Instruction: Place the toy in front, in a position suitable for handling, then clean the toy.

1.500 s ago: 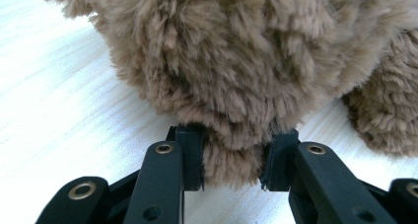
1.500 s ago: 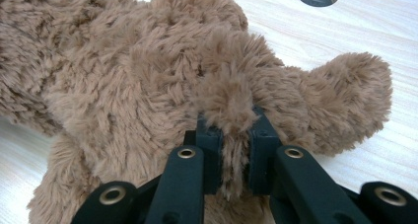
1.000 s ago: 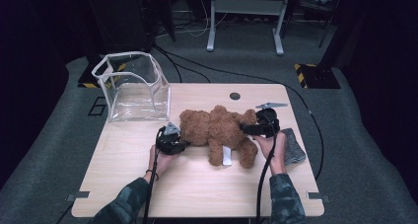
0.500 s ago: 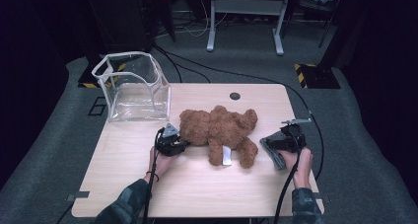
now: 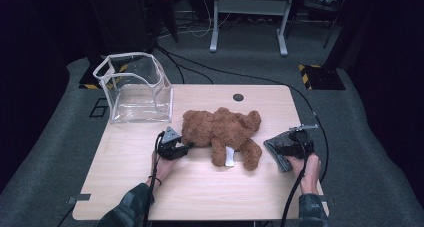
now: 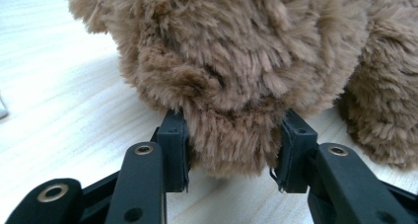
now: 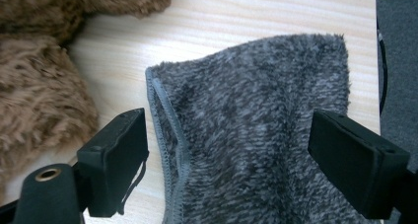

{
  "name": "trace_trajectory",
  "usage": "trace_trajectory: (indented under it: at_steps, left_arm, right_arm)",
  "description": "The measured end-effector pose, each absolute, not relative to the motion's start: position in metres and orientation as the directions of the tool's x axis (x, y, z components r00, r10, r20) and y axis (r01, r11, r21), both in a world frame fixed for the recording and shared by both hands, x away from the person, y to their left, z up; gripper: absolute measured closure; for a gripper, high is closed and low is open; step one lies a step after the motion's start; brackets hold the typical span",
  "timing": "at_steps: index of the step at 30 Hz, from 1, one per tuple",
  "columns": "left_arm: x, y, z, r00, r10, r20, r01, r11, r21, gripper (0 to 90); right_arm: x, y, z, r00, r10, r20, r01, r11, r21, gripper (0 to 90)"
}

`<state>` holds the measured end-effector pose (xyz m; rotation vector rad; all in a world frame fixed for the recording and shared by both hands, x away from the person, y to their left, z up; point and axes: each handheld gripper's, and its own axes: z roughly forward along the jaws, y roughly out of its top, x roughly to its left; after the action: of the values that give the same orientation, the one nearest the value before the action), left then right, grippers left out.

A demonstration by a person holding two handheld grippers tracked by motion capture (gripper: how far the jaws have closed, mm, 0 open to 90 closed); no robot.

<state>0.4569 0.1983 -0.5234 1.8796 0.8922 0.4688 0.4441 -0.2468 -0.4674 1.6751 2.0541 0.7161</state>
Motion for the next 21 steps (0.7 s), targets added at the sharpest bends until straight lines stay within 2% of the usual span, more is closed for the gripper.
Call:
trace_trajectory:
  at_steps: [7,15,19,21]
  left_arm:
    - [0.455,0.196,-0.523,0.662,0.749,-0.024,0.366,-0.295,0.883,63.7]
    - [0.454,0.196,-0.523,0.659,0.752,-0.025,0.365,-0.290,0.885,63.9]
    - [0.455,0.197,-0.523,0.658,0.752,-0.030,0.366,-0.285,0.886,64.0]
    - [0.455,0.197,-0.523,0.658,0.752,-0.032,0.366,-0.283,0.887,64.1]
  right_arm:
    - [0.446,-0.246,-0.472,-0.204,0.979,0.004,0.787,0.161,0.595,15.1]
    - [0.454,-0.243,-0.487,-0.197,0.980,-0.018,0.816,0.174,0.551,16.8]
    - [0.456,-0.240,-0.500,-0.193,0.980,-0.041,0.839,0.187,0.510,18.8]
    - [0.455,-0.240,-0.502,-0.179,0.983,-0.032,0.835,0.169,0.524,22.1]
